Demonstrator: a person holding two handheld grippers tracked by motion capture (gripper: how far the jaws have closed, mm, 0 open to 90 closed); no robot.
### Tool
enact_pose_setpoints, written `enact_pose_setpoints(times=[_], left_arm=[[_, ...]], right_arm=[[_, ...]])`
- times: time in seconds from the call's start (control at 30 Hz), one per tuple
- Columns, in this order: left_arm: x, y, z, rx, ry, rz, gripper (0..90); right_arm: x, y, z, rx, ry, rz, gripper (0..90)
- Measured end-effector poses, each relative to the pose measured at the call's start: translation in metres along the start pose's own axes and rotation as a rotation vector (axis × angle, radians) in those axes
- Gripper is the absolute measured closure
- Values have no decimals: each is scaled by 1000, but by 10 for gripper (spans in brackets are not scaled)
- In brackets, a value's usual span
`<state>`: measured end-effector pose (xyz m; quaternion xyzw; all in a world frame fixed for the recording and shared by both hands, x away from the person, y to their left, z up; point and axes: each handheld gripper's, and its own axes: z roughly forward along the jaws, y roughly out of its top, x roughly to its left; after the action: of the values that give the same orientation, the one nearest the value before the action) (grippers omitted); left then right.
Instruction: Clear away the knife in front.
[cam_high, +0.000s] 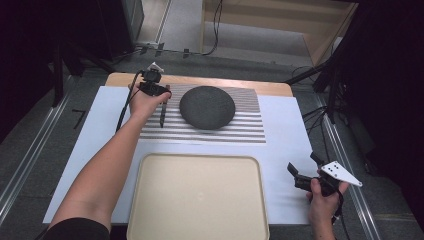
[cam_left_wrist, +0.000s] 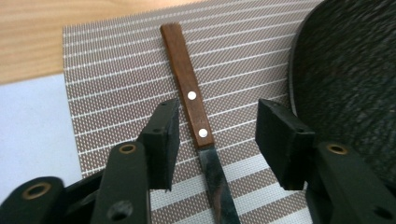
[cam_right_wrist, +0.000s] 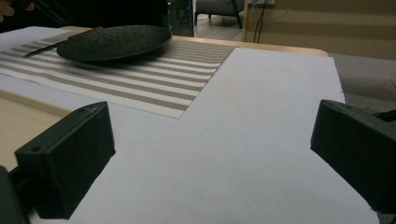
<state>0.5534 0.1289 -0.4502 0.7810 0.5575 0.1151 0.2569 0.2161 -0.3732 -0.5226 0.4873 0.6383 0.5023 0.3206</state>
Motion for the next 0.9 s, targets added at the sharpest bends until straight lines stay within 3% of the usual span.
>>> enact_pose_setpoints(times=[0.17,0.47,0.57,0.8,0.9], left_arm=[[1,4,9,40,5,-24,569],[2,2,23,88,56,-39,662],[2,2,27,96,50,-50,683],[-4,1,31,99,98,-42,762],[-8,0,31,98,126,-8,767]], right_arm=[[0,0,0,1,1,1,0],[0,0,0,1,2,3,0],[0,0,0,1,2,3,0],[0,0,0,1,1,3,0],[0,0,0,1,1,3,0]])
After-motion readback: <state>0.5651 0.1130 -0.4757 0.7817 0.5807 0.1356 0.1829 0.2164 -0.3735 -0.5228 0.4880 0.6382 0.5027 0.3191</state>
